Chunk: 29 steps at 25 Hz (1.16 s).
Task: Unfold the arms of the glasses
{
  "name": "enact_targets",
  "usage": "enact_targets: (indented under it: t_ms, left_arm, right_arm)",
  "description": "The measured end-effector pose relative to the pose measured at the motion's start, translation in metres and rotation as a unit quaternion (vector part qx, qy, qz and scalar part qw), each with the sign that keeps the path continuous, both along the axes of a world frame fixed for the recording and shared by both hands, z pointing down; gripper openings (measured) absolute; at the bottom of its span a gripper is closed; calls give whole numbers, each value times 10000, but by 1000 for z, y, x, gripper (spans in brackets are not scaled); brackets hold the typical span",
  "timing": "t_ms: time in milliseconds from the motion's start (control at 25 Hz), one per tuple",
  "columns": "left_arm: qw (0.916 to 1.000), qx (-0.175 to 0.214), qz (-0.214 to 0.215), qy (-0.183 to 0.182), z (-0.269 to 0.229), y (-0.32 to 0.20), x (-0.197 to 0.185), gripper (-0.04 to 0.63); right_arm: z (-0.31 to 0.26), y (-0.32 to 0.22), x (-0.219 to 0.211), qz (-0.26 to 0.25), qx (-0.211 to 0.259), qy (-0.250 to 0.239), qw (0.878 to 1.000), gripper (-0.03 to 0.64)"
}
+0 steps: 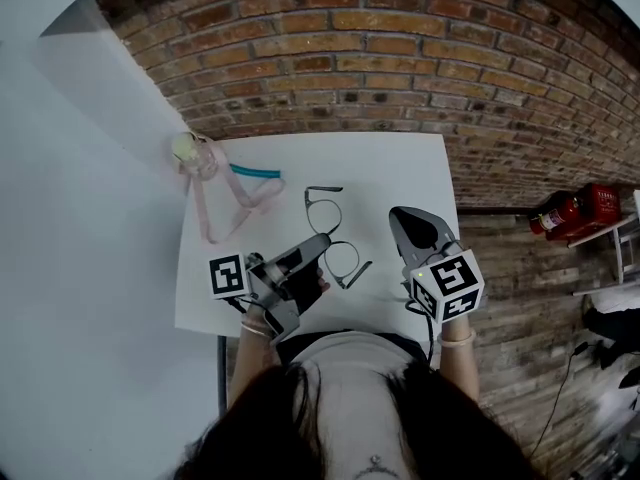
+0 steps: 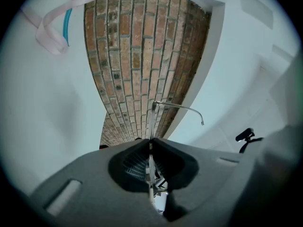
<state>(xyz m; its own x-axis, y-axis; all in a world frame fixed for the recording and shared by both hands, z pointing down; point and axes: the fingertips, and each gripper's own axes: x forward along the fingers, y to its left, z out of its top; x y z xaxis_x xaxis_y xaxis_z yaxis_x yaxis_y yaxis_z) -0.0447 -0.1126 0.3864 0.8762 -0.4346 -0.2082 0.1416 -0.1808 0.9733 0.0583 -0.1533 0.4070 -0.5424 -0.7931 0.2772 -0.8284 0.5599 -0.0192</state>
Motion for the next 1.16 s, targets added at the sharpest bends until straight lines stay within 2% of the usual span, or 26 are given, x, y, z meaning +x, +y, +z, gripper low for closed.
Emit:
enact_targets:
  t_ms: [1160]
  left_arm:
    - [10000,-25,16,69,0,2,0,23]
  right_arm:
    - [1,6,-5,-84,-11,54,9999,5]
